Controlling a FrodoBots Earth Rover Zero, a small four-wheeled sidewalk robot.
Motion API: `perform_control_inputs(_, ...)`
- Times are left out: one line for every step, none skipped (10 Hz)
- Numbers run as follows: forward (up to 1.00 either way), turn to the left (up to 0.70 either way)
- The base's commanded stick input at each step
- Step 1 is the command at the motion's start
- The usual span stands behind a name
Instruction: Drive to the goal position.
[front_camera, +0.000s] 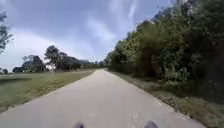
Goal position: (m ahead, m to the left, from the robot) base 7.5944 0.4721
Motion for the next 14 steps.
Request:
perform_control_inputs(0.70,0.14)
perform_control_inputs(0.70,0.14)
perform_control_inputs(0.70,0.14)
perform_control_inputs(0.70,0.14)
perform_control_inputs(0.70,0.14)
perform_control_inputs(0.70,0.14)
perform_control_inputs(0.70,0.14)
perform_control_inputs(0.70,0.14)
perform_control_inputs(0.70,0.14)
perform_control_inputs(0.70,0.14)
perform_control_inputs(0.70,0.07)
perform_control_inputs(0.70,0.00)
perform_control_inputs(0.70,0.00)
perform_control_inputs(0.70,0.00)
